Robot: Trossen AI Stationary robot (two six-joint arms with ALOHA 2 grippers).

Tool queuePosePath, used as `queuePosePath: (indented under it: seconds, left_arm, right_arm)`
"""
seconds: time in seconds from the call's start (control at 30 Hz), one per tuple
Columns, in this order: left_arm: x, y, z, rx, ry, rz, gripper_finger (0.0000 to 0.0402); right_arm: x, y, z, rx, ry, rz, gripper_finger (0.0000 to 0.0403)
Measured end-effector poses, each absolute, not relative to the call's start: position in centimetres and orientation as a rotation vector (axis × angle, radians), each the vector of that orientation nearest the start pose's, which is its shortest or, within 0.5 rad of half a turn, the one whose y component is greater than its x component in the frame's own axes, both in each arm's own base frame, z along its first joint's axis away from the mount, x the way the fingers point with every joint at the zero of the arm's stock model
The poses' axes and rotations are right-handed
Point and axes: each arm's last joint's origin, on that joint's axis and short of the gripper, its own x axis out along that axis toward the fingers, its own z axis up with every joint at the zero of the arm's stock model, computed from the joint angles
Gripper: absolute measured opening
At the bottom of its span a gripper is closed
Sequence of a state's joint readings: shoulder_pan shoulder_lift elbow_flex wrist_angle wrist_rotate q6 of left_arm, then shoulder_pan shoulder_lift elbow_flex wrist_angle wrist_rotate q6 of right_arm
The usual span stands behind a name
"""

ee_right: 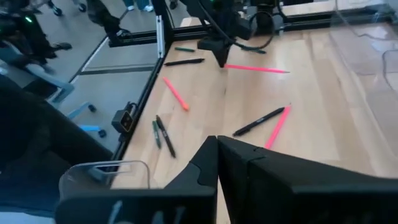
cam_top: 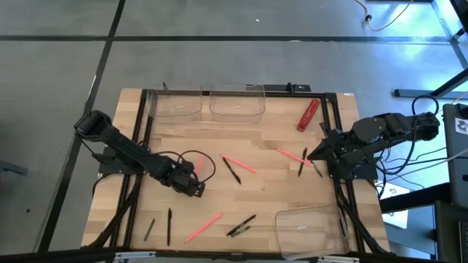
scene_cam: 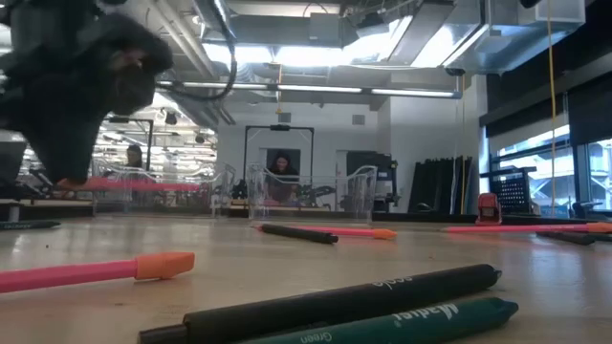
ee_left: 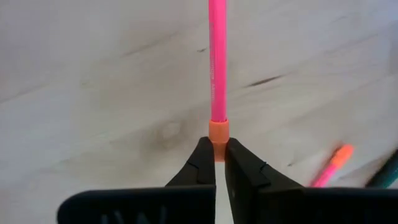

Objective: Sort crayons/erasers/pens/pencils in bins
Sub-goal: Put the pink pencil into the top left transparent bin

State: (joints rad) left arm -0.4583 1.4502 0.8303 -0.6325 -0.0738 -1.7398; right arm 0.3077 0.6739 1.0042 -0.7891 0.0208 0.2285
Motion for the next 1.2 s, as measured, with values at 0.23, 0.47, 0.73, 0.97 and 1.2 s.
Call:
queuePosePath:
  seconds: [0.23,0.47,0.73,0.97,1.2]
  left_arm:
    - [24.1,-10.3,22.0,-1.082,1.054,0.805,0.0004]
    - [24.6,-8.4,26.6,-0.975,1.066,0.867,0.0006]
    - [24.2,-5.4,31.7,-0.861,1.093,0.952,0.0005]
    - [22.8,-1.4,36.1,-0.718,1.123,0.900,0.0007]
    - [20.2,3.7,38.1,-0.700,1.079,0.931,0.0007]
  right_arm:
    - [10.9,3.0,36.2,0.042,0.457,0.120,0.0006]
    - [10.9,2.5,36.2,-0.021,0.433,-0.041,0.0006]
    - [10.9,2.5,36.2,-0.019,0.431,-0.050,0.0006]
    - [10.9,2.5,36.3,-0.018,0.429,-0.050,0.0006]
    - [11.1,2.5,36.3,-0.013,0.425,-0.050,0.0006]
